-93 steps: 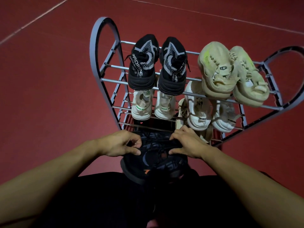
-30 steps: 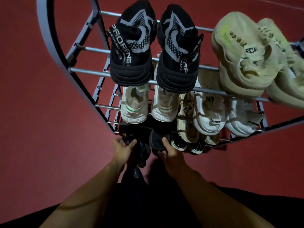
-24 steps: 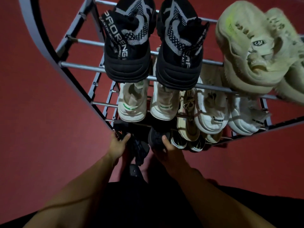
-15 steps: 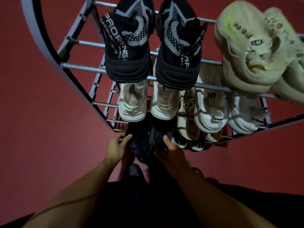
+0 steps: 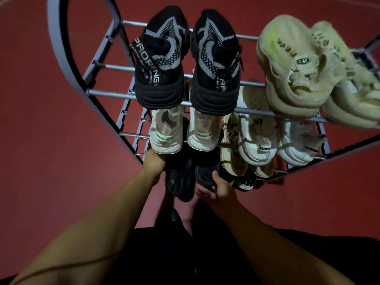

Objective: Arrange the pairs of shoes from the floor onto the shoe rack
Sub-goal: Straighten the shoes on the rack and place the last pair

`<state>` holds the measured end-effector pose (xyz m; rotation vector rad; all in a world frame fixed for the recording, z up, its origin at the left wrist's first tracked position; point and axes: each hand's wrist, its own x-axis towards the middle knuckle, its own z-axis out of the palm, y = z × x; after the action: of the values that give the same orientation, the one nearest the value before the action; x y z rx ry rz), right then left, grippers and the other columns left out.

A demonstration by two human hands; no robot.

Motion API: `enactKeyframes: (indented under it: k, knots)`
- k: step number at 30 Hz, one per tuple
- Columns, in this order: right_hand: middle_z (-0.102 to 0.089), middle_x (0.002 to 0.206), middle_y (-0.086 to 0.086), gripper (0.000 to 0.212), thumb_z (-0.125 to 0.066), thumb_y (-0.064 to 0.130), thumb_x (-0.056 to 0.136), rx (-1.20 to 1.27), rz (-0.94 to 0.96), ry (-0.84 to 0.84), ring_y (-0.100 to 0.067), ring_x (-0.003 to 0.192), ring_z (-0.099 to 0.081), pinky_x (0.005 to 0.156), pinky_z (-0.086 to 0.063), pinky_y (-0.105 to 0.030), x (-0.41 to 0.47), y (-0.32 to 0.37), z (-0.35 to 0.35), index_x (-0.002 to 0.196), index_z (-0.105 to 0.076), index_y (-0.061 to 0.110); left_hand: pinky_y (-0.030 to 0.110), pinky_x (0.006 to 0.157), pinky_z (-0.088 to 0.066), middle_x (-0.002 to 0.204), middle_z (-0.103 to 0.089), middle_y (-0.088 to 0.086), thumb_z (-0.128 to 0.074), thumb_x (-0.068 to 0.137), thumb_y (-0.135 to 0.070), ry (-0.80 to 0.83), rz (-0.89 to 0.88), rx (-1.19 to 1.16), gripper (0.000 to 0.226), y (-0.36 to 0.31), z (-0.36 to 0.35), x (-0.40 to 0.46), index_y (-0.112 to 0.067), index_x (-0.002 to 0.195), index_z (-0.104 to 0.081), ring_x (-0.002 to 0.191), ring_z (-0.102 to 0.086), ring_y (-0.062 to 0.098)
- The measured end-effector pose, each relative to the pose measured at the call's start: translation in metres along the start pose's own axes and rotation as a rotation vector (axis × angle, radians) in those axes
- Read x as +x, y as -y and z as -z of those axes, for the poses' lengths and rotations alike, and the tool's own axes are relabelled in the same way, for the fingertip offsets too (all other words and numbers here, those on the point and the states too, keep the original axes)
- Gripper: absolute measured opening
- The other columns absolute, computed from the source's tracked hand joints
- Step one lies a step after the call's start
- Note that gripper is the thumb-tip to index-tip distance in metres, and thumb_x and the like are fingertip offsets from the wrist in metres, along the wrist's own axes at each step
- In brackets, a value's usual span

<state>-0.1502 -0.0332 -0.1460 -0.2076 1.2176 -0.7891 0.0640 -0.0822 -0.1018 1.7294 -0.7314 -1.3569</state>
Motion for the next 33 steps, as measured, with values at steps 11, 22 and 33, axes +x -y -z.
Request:
enactKeyframes:
  k: [11, 22, 33]
  knots:
    - [-0.069, 0.114, -0.011, 0.047, -0.05, 0.044, 0.098, 0.014, -0.014, -0.053, -0.016, 0.08, -0.074, 0.077, -0.052, -0.032, -0.002, -0.004, -0.006, 0.131, -0.053, 0.01, 0.042, 0.088, -0.056, 0.111, -0.07, -0.016, -0.047, 0.105, -0.01, 0.244, 0.172, -0.037, 0.064, 0.047, -0.002, -0.029, -0.056, 0.144, -0.027, 0.098, -0.064, 0.01]
    - [-0.071, 0.116, -0.009, 0.061, -0.052, 0.058, 0.09, -0.115, 0.032, 0.048, -0.022, 0.102, -0.071, 0.083, -0.054, -0.035, -0.005, 0.001, 0.0, 0.132, -0.049, 0.013, 0.04, 0.108, -0.047, 0.13, -0.061, 0.001, -0.06, 0.099, -0.017, 0.19, -0.028, 0.114, 0.069, 0.063, -0.004, -0.022, -0.037, 0.155, -0.025, 0.118, -0.061, 0.012]
    - [-0.068, 0.12, -0.015, 0.035, -0.049, 0.034, 0.1, 0.042, 0.078, 0.015, -0.032, 0.097, -0.071, 0.099, -0.046, -0.053, -0.005, 0.007, -0.007, 0.125, -0.055, 0.012, 0.045, 0.102, -0.052, 0.117, -0.067, -0.005, -0.05, 0.103, -0.019, -0.023, -0.043, 0.076, 0.036, 0.058, -0.007, -0.022, -0.022, 0.139, -0.049, 0.109, -0.066, 0.018]
